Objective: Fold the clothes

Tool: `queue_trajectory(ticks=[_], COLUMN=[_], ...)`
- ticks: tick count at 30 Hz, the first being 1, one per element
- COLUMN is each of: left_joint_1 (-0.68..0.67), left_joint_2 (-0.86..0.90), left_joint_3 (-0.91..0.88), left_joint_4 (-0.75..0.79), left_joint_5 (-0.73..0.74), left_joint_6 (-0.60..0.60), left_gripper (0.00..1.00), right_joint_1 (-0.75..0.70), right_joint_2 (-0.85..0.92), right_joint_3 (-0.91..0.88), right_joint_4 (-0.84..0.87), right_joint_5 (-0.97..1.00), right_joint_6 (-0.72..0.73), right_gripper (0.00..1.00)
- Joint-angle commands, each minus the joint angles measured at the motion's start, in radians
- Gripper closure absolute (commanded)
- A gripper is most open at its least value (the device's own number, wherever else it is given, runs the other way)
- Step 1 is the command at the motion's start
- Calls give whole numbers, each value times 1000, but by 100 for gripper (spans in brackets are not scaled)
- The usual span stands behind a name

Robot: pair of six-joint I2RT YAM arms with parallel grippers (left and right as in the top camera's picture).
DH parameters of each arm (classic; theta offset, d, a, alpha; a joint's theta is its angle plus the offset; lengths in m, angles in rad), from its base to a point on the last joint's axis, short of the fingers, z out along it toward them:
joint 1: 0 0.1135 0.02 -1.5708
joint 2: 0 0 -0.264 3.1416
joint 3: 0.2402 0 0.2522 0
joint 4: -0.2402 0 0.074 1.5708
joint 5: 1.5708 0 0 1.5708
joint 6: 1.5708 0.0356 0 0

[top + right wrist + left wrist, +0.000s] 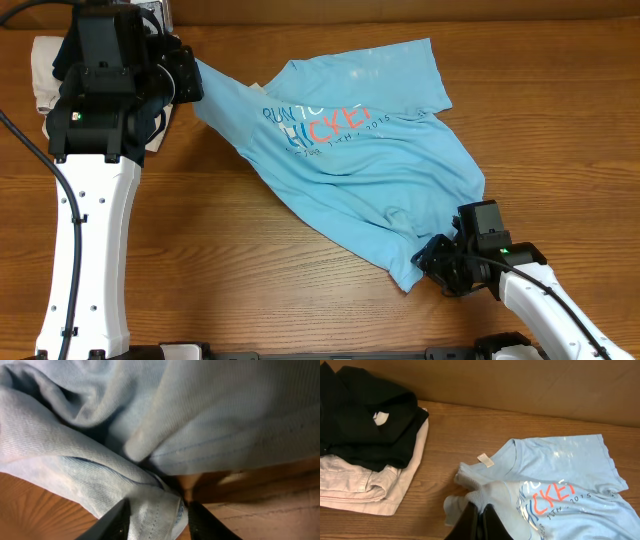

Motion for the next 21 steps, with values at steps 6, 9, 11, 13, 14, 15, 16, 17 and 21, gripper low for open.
queue_trajectory(ticks=[6,9,11,13,14,15,16,17,21], left_joint_1=[8,8,8,8,8,8,8,8,8], left_joint_2=[-4,-4,-4,-4,-4,-4,-4,-4,-5], left_joint_3=[24,24,24,24,24,24,24,24,24], left_joint_4=[4,4,4,4,4,4,4,4,4], left_joint_5=[-14,-14,-14,-14,-14,-14,-14,-14,-14], left_joint_6=[15,15,15,15,16,16,15,15,16], left_gripper=[96,96,96,96,96,96,96,96,96], right_joint_1=[4,4,4,4,4,4,4,4,4], right_joint_2=[0,0,0,0,0,0,0,-1,-8], right_joint_3=[28,39,39,41,43,47,57,70,157], right_joint_4=[32,47,55,56,56,56,50,40,-25], right_joint_5=[57,64,65,73,79,80,82,84,91], right_joint_6=[-38,-39,-43,-47,-51,-61,-72,-73,-104], right_gripper=[71,80,85,91,92,94,96,96,96])
